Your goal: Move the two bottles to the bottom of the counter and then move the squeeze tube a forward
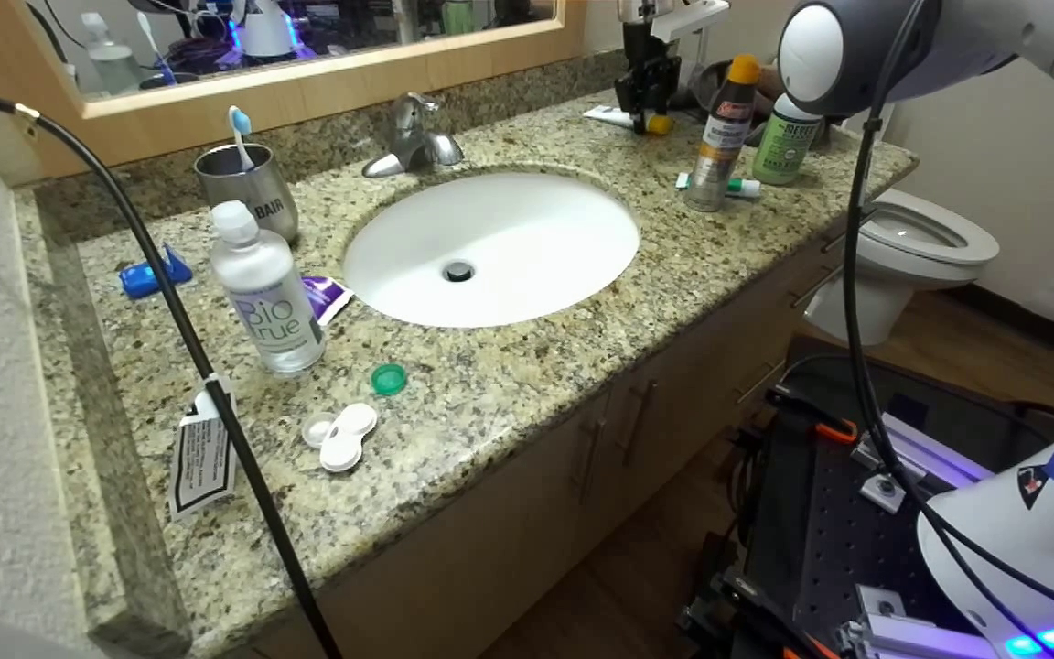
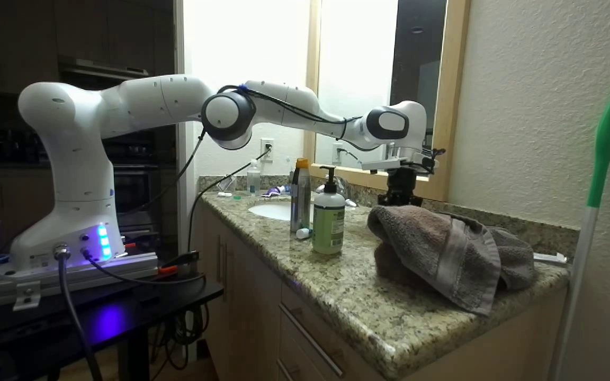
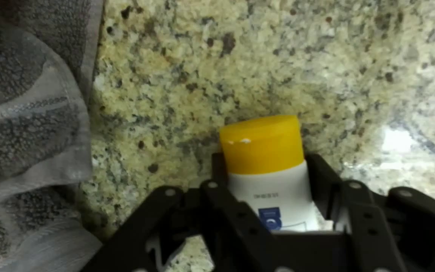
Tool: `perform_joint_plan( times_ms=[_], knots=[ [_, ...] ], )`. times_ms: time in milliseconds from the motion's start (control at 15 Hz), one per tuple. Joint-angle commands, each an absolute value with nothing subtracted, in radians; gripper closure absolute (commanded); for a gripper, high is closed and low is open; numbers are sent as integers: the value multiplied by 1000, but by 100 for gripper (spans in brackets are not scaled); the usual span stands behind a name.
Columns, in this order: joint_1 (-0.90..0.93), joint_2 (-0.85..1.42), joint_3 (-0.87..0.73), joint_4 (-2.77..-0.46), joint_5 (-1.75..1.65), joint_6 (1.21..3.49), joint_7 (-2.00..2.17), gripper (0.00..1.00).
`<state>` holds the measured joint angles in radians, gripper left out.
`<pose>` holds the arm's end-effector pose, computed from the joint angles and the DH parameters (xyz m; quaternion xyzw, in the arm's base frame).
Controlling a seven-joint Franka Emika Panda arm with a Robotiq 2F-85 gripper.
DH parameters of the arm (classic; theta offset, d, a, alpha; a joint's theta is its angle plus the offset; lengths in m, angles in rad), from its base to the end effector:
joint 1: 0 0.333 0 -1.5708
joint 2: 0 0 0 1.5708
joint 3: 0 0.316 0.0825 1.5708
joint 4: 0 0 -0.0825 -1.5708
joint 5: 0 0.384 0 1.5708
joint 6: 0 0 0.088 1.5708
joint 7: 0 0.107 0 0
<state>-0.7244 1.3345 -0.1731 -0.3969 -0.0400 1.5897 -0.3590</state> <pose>0.5559 -0.5634 0.2334 0.9710 -0.2042 -0.1136 0.0509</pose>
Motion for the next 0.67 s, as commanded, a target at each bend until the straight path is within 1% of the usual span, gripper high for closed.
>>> perform_joint_plan(
  times_ms=[0, 67, 333, 600],
  knots=[
    [-770, 1381, -161, -321, -62, 1558, -388, 75],
    [-777, 1374, -160, -328, -63, 1561, -388, 77],
    [-806, 1324, -137, -366, -43, 1595, -399, 77],
    [-750, 1241, -55, -352, 11, 1617, -409, 77]
  ],
)
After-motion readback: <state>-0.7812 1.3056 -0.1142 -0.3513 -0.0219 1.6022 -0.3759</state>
